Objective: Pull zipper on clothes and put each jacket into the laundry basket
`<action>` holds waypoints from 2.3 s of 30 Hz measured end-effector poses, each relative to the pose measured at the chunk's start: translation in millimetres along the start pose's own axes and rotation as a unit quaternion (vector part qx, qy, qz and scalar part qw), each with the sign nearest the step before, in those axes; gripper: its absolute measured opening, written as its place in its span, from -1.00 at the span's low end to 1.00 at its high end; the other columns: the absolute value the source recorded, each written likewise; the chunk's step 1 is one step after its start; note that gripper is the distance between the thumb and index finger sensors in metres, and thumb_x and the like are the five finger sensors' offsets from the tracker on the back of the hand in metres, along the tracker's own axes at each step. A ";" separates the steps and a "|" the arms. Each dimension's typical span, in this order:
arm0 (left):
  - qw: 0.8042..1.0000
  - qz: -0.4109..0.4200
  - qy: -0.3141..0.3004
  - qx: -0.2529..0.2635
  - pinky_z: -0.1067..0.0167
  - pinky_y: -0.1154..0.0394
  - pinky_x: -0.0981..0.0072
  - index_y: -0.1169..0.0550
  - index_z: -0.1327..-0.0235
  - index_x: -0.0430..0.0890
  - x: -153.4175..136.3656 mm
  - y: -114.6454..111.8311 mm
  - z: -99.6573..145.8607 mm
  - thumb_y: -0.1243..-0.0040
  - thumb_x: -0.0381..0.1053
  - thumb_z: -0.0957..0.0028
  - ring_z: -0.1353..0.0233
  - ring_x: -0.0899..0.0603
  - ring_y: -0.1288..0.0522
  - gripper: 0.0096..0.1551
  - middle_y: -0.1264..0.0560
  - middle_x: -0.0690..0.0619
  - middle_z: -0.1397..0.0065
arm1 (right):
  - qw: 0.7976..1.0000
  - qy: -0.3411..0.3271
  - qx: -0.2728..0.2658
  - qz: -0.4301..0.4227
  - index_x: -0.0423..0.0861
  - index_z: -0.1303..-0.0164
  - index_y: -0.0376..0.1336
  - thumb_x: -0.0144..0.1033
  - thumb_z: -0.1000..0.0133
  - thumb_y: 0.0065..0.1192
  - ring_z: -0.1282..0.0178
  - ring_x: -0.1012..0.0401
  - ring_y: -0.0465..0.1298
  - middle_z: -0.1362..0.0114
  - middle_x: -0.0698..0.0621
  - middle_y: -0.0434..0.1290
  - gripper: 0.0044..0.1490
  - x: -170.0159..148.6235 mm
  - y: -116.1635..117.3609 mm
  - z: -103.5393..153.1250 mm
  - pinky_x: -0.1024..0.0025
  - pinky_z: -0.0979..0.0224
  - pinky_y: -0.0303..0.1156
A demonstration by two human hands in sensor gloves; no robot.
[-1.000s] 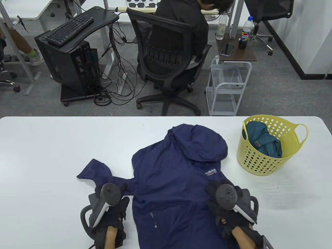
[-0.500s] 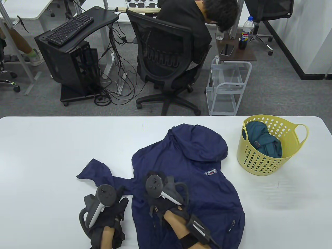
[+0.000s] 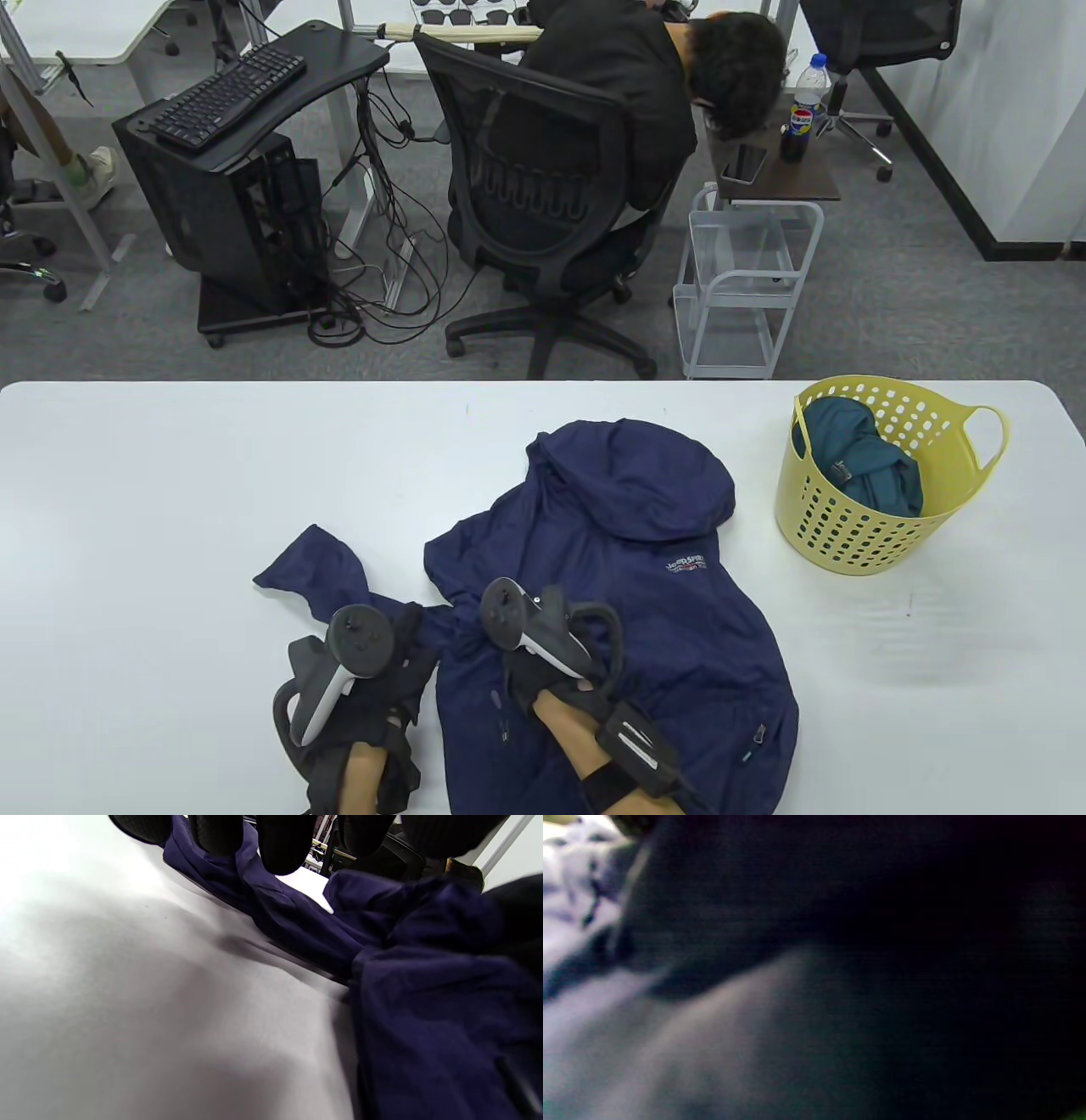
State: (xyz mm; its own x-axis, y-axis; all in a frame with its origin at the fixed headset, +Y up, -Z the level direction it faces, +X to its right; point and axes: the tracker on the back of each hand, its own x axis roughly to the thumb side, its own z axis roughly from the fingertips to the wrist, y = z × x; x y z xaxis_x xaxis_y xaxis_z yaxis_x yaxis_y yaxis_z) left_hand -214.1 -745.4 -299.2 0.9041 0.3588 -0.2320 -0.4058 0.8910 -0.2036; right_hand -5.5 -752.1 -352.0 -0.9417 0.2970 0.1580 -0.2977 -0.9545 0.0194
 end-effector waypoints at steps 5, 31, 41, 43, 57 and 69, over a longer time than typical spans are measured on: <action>0.998 0.000 -0.040 0.058 -0.41 -0.21 -0.29 -0.35 -0.40 0.39 16.1 -3.3 2.8 -0.12 0.38 0.14 -0.65 -0.28 -0.14 -0.28 -0.33 0.22 -0.65 | 0.982 -0.002 -0.035 -0.185 0.29 -0.21 0.44 -0.19 -0.06 0.45 0.02 0.26 0.71 -0.27 0.25 0.63 -0.51 -29.3 -24.5 19.0 0.21 -0.21 0.57; 0.987 -0.091 -0.114 0.068 -0.36 -0.32 -0.31 -0.32 -0.26 0.31 14.3 1.1 3.0 -0.47 0.41 0.50 -0.24 0.01 -0.51 -0.03 -0.57 0.37 0.05 | 0.992 -0.050 0.000 -0.113 0.28 -0.21 0.44 -0.38 -0.10 0.40 -0.16 0.13 0.60 -0.36 0.18 0.55 -0.50 -60.6 -7.1 36.8 0.05 -0.38 0.45; 0.970 -0.182 0.011 0.157 -0.36 -0.39 -0.13 -0.34 -0.35 0.25 -1.2 -3.2 -2.8 -0.32 0.05 0.15 -0.30 -0.04 -0.63 -0.27 -0.48 0.27 -0.32 | 0.985 -0.043 0.163 0.026 0.33 -0.58 0.08 -0.02 -0.17 0.20 -0.71 0.05 0.07 -0.78 0.22 0.05 -0.27 -46.1 20.9 36.9 0.08 -0.64 0.07; 0.956 -0.252 -0.022 0.150 -0.43 -0.36 -0.02 -0.33 -0.32 0.32 2.3 -6.7 -3.1 -0.29 0.02 0.14 -0.42 -0.03 -0.57 -0.30 -0.43 0.32 -0.38 | 0.984 -0.038 0.169 0.033 0.32 -0.59 0.06 0.00 -0.17 0.18 -0.71 0.06 0.05 -0.78 0.23 0.02 -0.27 -46.6 21.8 36.2 0.10 -0.65 0.05; 0.900 -0.428 0.007 -0.085 -0.31 -0.43 -0.14 -0.34 -0.34 0.34 -51.0 -2.5 36.7 -0.34 0.34 0.31 -0.22 0.06 -0.67 -0.16 -0.50 0.27 -0.44 | 0.983 -0.008 0.182 0.004 0.37 -0.59 0.01 0.02 -0.18 0.14 -0.73 0.14 -0.05 -0.78 0.29 -0.07 -0.26 -63.0 23.4 34.3 0.18 -0.66 -0.04; 0.908 -0.311 0.251 -0.123 -0.42 -0.22 -0.31 -0.15 -0.49 0.31 -123.8 35.7 48.3 -0.27 0.41 0.28 -0.59 -0.26 -0.32 0.01 -0.22 0.15 -0.69 | 0.987 -0.022 0.159 -0.009 0.27 -0.59 0.07 -0.03 -0.16 0.20 -0.73 0.06 0.04 -0.79 0.20 0.05 -0.26 -59.0 16.0 33.5 0.08 -0.66 0.04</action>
State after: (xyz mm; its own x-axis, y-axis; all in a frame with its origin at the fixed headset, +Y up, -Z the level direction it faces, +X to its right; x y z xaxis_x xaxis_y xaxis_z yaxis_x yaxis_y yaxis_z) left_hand -334.0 -744.5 -231.8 0.8192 -0.4198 -0.3907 0.0898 0.7669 -0.6355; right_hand 50.6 -785.9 -328.0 -0.9266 0.3197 0.1981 -0.2440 -0.9119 0.3301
